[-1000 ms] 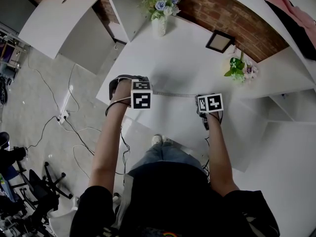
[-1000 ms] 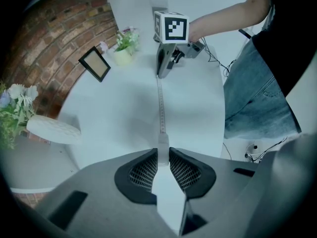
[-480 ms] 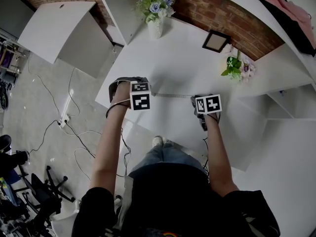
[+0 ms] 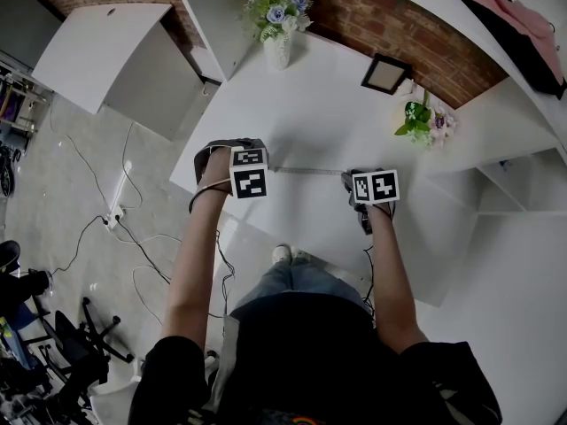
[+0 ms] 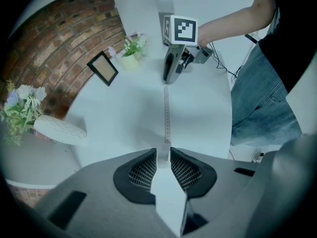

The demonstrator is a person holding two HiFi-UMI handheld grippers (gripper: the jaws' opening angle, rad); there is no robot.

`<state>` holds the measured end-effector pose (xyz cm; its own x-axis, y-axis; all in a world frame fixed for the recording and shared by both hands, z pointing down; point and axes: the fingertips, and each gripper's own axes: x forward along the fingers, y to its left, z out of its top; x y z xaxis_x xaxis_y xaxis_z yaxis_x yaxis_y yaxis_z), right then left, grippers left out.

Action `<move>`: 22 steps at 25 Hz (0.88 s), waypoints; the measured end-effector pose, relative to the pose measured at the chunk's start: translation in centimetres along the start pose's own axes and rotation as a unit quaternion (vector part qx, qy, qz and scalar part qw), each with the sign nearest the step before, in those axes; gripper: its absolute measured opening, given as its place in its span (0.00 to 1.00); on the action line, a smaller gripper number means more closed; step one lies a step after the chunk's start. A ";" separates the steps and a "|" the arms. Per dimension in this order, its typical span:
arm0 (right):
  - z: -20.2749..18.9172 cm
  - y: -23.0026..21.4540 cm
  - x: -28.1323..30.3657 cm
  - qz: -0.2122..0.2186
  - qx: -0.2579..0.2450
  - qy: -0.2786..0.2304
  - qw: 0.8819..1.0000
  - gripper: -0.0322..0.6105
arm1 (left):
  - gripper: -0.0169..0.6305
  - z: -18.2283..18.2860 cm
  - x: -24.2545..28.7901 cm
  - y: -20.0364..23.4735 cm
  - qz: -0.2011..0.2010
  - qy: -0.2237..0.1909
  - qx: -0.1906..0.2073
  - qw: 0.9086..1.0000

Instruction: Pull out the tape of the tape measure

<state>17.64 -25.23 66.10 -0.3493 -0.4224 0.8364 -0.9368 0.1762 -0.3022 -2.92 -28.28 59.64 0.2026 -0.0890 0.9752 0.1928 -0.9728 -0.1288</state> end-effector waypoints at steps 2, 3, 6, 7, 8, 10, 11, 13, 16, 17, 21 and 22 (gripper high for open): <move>0.0 0.0 -0.1 0.001 0.000 -0.002 1.000 0.22 | 0.15 0.1 -0.2 0.0 0.003 -0.006 -0.003 1.000; 0.0 0.1 -0.2 0.001 0.000 -0.004 1.000 0.22 | 0.15 0.2 -0.3 -0.1 0.005 -0.010 -0.006 1.000; 0.2 0.3 -0.8 0.003 0.001 -0.013 1.000 0.22 | 0.15 0.3 -1.1 -0.2 0.011 -0.028 -0.018 0.999; 0.4 0.4 -1.1 0.004 0.002 -0.018 1.000 0.22 | 0.15 0.4 -1.5 -0.2 0.014 -0.037 -0.025 0.999; 0.6 0.4 -1.5 0.005 0.003 -0.024 1.000 0.22 | 0.15 0.4 -2.1 0.0 0.020 -0.050 -0.035 0.998; 1.4 0.5 -2.6 0.006 0.005 -0.045 0.999 0.22 | 0.15 0.7 -3.6 0.4 0.036 -0.085 -0.064 0.994; 1.9 0.6 -3.3 0.005 0.005 -0.060 0.998 0.22 | 0.15 0.8 -4.5 0.8 0.046 -0.108 -0.081 0.990; 3.1 0.6 -4.8 0.002 0.006 -0.105 0.994 0.18 | 0.14 1.3 -6.7 1.6 0.075 -0.160 -0.115 0.978; 5.3 1.0 -7.3 -0.003 -0.003 -0.187 0.982 0.08 | 0.10 1.9 -10.3 3.2 0.141 -0.239 -0.164 0.947; 6.0 1.3 -8.2 -0.004 -0.010 -0.213 0.977 0.05 | 0.08 2.1 -11.6 3.7 0.167 -0.266 -0.181 0.932; 8.3 2.8 -12.2 -0.013 -0.041 -0.312 0.949 0.05 | 0.06 2.6 -17.0 5.0 0.260 -0.376 -0.249 0.853; 8.8 3.2 -13.4 -0.017 -0.048 -0.337 0.940 0.05 | 0.06 2.5 -18.2 5.1 0.277 -0.404 -0.270 0.829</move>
<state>19.14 -26.79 49.86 -0.2828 -0.8908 0.3557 -0.9528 0.2184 -0.2107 -3.25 -31.09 40.76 0.7359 -0.5935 0.3258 -0.5579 -0.8042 -0.2047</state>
